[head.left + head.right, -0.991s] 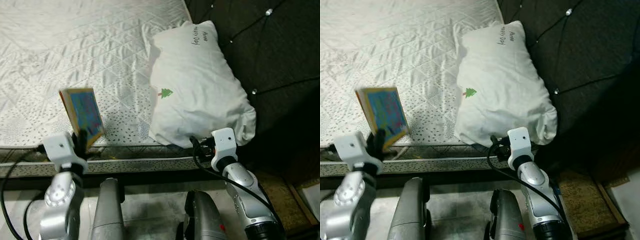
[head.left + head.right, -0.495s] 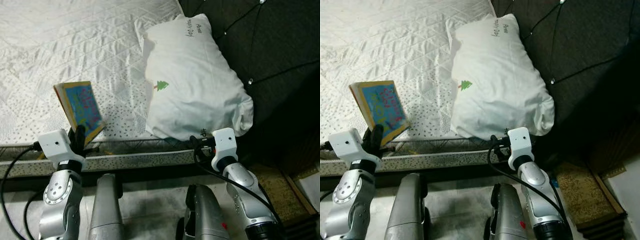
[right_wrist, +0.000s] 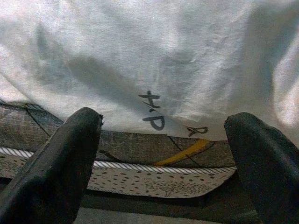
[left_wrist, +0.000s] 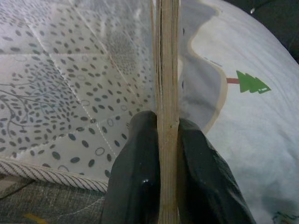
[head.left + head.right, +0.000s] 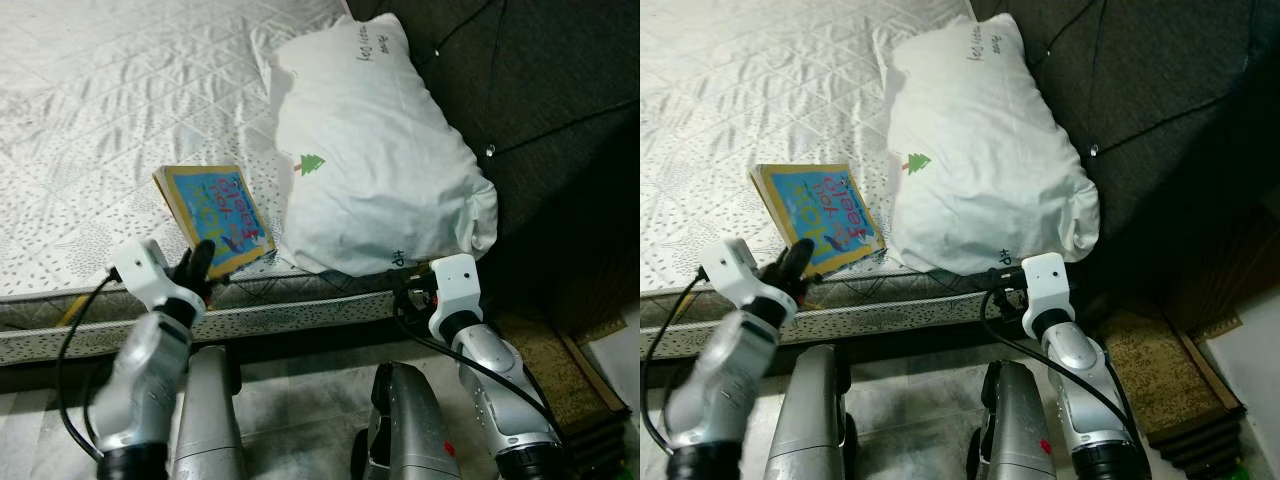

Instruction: Clean up the room

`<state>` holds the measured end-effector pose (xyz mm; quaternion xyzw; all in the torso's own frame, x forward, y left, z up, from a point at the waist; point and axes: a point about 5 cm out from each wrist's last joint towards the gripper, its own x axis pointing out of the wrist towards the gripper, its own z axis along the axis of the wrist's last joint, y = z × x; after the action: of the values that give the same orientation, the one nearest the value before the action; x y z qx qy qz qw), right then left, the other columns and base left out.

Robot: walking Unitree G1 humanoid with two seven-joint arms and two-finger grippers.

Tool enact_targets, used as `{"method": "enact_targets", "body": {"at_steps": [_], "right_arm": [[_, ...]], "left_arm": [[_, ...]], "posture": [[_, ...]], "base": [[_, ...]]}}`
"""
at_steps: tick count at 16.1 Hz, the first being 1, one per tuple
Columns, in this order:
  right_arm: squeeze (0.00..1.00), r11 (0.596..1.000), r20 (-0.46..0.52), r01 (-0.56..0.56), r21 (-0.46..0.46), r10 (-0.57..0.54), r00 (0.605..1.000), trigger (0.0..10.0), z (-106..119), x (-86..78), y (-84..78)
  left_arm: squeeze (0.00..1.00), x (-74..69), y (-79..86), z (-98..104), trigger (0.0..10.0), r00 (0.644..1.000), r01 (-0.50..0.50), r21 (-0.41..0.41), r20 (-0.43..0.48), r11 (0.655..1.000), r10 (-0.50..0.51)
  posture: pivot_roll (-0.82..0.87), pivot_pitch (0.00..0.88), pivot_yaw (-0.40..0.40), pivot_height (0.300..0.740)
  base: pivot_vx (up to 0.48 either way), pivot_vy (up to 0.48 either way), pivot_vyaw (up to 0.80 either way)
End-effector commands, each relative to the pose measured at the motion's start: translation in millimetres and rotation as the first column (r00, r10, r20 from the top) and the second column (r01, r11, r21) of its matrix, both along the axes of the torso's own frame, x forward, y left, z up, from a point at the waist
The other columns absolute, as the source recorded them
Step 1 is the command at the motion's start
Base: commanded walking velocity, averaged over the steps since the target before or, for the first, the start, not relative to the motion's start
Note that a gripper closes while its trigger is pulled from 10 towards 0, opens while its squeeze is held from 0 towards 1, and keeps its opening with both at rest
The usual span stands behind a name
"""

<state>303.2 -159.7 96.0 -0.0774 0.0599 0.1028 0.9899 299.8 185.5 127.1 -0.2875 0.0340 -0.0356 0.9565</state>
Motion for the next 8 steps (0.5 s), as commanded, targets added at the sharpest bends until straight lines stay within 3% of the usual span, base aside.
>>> {"method": "enact_targets", "body": {"at_steps": [1, 3, 8], "right_arm": [[0.00, 1.000, 0.015, 0.009, -0.002, -0.009, 1.000, 10.0, 3.7, -0.5, -4.4], [0.00, 1.000, 0.017, 0.008, -0.008, -0.008, 1.000, 10.0, 5.0, -0.6, -6.1], [0.00, 0.999, 0.024, 0.001, -0.050, 0.001, 1.000, 10.0, 9.1, -5.3, -14.8]], "left_arm": [[0.00, -0.5, -4.0, -10.0, 10.0, 0.993, 0.074, -0.025, -0.088, 0.997, -0.076], [0.00, 0.0, 2.1, -27.4, 10.0, 0.967, 0.107, -0.003, -0.230, 0.994, -0.105], [0.00, 17.2, 12.4, -14.1, 10.0, 0.961, 0.154, -0.047, -0.224, 0.987, -0.161]], "posture": [[0.07, 0.236, -0.077, 0.532], [0.06, 0.243, -0.087, 0.532], [0.01, 0.253, -0.108, 0.532]], "base": [[0.000, 0.000, 0.00], [0.000, 0.000, 0.00], [0.000, 0.000, 0.00]]}}
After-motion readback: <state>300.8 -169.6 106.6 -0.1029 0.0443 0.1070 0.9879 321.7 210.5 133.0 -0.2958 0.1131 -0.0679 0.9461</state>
